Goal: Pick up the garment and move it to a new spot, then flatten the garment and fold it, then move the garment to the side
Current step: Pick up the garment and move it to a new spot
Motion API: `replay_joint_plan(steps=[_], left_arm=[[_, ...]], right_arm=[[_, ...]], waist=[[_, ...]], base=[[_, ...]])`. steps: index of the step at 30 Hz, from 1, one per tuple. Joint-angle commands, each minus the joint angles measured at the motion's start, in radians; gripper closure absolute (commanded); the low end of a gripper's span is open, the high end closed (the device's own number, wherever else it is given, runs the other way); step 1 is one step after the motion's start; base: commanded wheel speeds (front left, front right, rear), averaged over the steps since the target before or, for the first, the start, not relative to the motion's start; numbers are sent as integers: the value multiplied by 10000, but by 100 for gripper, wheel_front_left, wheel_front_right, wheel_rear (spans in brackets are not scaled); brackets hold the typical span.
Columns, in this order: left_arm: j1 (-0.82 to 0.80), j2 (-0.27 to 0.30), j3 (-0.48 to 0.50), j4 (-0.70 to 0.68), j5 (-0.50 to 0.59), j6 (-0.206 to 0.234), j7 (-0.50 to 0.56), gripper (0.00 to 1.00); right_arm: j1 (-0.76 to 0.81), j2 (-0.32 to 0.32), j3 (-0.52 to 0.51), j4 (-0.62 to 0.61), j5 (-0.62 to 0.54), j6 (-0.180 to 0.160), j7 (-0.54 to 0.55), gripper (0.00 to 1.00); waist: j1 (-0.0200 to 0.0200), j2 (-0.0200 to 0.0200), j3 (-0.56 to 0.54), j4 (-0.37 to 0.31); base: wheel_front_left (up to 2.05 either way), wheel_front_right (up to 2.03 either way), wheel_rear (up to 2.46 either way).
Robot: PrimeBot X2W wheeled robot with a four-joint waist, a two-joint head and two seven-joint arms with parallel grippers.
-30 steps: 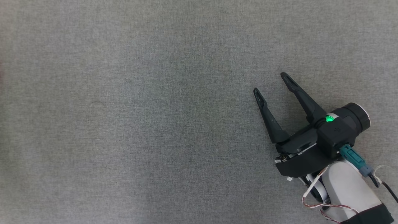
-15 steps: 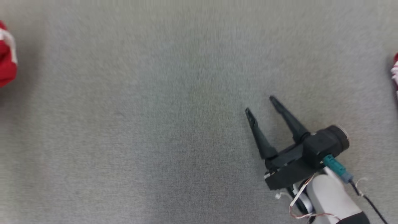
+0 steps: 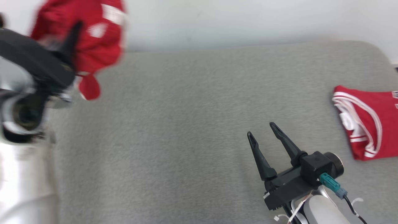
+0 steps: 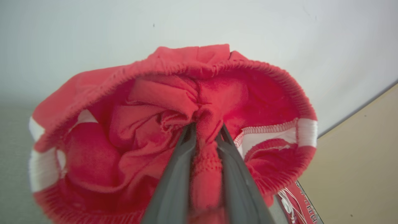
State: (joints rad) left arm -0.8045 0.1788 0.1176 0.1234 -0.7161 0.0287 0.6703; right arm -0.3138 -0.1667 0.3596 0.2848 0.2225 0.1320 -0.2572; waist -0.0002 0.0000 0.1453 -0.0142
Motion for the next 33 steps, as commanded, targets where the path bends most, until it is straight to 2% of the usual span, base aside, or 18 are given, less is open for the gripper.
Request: replay_joint_plan(steps=[1,3,7,15,22,23,28,29,30,32,33], left_arm=[[231,-135,-118,-104,-25,-56,51,100],[411,-588,-550,-327,-124,-162,68,100],[1025,-1121,-1264,-640,-655,-251,-219,100],[2253,-1276,-3086,-86,-1291,-158,-1209,100],[2526,-1201,-3733,1637,-586,-201,-2602,100],[2596,-1158,-3794,2325,-329,-289,-3074,100],[2632,-966,-4151,4008,339,-664,-4196,100],[2632,-973,-4163,4266,411,-713,-4417,84],[2619,-985,-4217,4511,484,-754,-4618,74],[2575,-1009,-4285,4842,559,-902,-5055,32],[2582,-1034,-4283,4945,511,-1002,-5289,23]], right_arm=[[193,3,-33,32,-32,-29,-44,0],[286,9,-127,24,-61,-29,-55,0],[475,66,-228,-59,-97,-29,-51,0],[609,-66,-400,-248,-170,-29,52,0],[699,-28,-538,-455,-204,-29,81,0],[698,-15,-554,-485,-228,-29,82,0],[684,10,-611,-516,-250,-29,89,0],[693,18,-613,-531,-271,-29,106,0],[732,10,-655,-539,-294,-29,119,0],[827,-27,-708,-551,-307,-29,165,0],[876,-49,-748,-554,-309,-29,167,0]], waist=[[2,0,-840,-904],[2,0,-974,-1210],[2,0,-1077,-1868],[2,0,-788,-3033],[2,0,-357,-3588],[2,0,-295,-3651],[2,0,-276,-3653],[2,0,-306,-3615],[2,0,-348,-3543],[2,0,-439,-3385],[2,0,-501,-3286]], base=[[0,0,0],[0,0,0],[0,0,0],[0,0,0],[0,0,0],[0,0,0],[0,0,0],[0,0,0],[0,0,0],[0,0,0],[0,0,0]])
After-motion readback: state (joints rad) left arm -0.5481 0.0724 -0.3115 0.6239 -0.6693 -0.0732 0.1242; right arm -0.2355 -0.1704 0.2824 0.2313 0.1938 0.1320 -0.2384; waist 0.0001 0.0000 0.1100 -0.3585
